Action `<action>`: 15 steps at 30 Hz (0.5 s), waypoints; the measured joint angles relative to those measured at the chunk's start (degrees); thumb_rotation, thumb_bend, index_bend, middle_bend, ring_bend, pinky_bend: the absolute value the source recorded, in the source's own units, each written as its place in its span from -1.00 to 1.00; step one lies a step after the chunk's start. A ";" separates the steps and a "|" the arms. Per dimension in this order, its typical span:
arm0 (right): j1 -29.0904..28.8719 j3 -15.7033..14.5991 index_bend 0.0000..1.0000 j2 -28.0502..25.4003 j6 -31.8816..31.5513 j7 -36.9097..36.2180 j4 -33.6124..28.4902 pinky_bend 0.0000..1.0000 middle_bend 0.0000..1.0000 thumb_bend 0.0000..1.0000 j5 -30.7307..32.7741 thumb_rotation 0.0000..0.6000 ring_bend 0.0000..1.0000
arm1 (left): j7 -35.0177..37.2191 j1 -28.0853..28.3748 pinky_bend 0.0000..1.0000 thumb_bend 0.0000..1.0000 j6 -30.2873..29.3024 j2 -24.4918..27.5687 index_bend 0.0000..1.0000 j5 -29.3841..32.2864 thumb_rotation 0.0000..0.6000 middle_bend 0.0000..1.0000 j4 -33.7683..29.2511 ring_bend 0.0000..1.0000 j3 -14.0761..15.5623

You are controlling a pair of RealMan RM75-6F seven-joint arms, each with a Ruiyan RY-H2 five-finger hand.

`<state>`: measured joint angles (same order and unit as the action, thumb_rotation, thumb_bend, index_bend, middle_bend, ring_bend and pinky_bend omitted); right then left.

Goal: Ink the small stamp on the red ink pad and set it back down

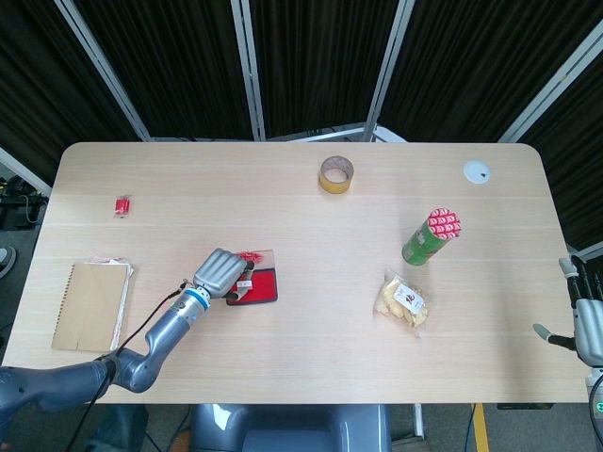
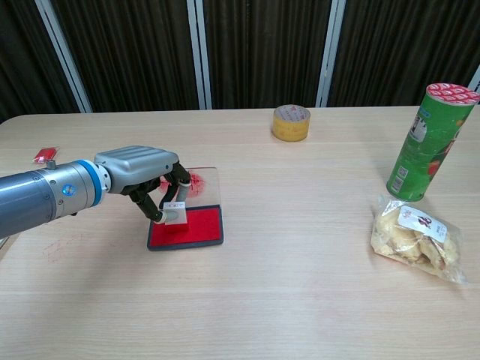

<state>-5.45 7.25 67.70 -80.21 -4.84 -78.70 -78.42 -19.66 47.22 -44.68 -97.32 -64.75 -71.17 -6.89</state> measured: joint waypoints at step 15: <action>0.16 -0.05 -1.00 -0.19 -0.41 -0.19 -0.32 -1.00 -1.00 -1.00 -0.29 1.00 -1.00 | -0.10 -0.25 0.77 0.00 -2.33 2.27 0.20 -0.60 1.00 0.19 -3.47 0.78 -0.38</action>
<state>-5.29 7.20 67.51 -80.62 -5.03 -79.02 -78.72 -19.77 46.97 -47.00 -95.05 -65.34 -74.64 -7.27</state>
